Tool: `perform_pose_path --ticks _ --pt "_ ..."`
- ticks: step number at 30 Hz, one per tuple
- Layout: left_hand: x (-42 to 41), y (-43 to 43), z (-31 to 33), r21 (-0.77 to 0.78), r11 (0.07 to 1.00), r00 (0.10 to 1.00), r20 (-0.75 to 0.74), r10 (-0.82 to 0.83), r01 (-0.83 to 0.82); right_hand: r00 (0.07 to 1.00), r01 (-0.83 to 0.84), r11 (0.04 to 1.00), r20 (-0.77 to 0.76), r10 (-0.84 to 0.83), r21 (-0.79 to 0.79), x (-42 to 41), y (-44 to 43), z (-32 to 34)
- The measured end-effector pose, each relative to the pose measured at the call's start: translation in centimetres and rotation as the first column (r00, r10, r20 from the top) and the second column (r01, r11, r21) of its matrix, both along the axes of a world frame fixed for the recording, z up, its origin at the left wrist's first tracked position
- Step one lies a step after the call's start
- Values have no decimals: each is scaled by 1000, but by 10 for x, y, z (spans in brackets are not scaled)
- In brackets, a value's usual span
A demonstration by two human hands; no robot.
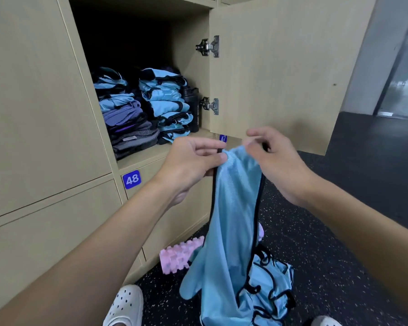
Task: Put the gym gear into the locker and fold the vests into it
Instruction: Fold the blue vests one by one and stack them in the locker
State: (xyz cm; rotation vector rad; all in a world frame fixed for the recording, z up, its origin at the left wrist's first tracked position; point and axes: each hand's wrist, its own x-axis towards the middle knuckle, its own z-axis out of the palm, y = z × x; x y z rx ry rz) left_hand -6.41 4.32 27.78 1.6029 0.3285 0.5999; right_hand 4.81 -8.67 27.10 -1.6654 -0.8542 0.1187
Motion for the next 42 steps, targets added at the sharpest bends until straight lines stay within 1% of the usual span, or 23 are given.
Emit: perform_pose_path --ticks 2,3,4,6,7,9,11,13,15,16,17,20,23,24,27,29,30,32,34,36,38,39,42 --pt "2 -2 -1 -2 1000 999 39 16 -16 985 -165 973 12 169 -161 -1 -3 -3" --pt "2 -2 0 8 999 998 52 32 -32 981 -168 959 57 186 -229 0 -3 -6" --pt "3 -2 0 21 999 997 55 46 -48 983 -136 960 89 162 -244 0 -3 -6" --pt "3 -2 -2 20 1000 999 28 23 -24 991 -44 981 112 67 -189 3 -3 -5" --pt "3 -3 -5 4 1000 1000 -8 -27 27 992 -5 990 127 24 -143 4 -3 -2" --pt "2 -4 -12 5 987 978 -133 -159 161 991 44 997 128 -37 -58 7 -6 3" --pt "2 -7 -23 101 964 939 -271 -210 244 995 69 997 67 -70 17 10 -9 7" --pt "4 -12 -35 215 948 934 -321 -157 234 998 58 995 -33 -55 82 14 -11 9" --pt "7 -16 -43 319 937 958 -282 -50 143 990 19 992 -143 -2 124 11 -13 13" --pt "9 -18 -44 350 931 971 -241 -12 99 985 1 992 -171 21 128 10 -13 13" --pt "11 -20 -45 345 936 982 -190 -1 68 986 -17 993 -165 36 118 9 -11 13" --pt "16 -30 -42 257 966 999 -29 -24 31 995 -58 993 -80 66 100 4 -8 10" --pt "21 -41 -41 213 974 991 121 55 -80 999 -27 997 36 24 79 3 -7 10" --pt "22 -41 -42 195 974 985 151 87 -116 998 -6 997 68 1 78 3 -7 11" --pt "25 -40 -48 154 976 980 145 134 -156 993 52 993 102 -64 107 6 -9 10" --pt "25 -40 -50 165 974 982 127 137 -157 989 95 990 102 -106 105 6 -9 10" --pt "25 -39 -50 181 971 982 140 130 -154 991 88 993 97 -96 80 5 -10 12" --pt "23 -38 -43 214 964 976 184 121 -159 997 -22 1000 72 22 -4 2 -13 16" --pt "21 -33 -35 203 968 967 236 96 -146 978 -163 970 96 182 -183 -3 -18 20" --pt "19 -29 -32 218 971 964 264 36 -96 951 -215 927 152 271 -307 -5 -22 25" --pt "18 -28 -35 243 968 967 255 -1 -63 925 -231 915 218 312 -329 -5 -23 28" --pt "18 -29 -37 245 968 972 235 -6 -53 918 -211 923 258 301 -322 -4 -23 28" --pt "19 -34 -44 226 974 986 154 -56 20 919 -70 958 357 171 -279 3 -20 24"
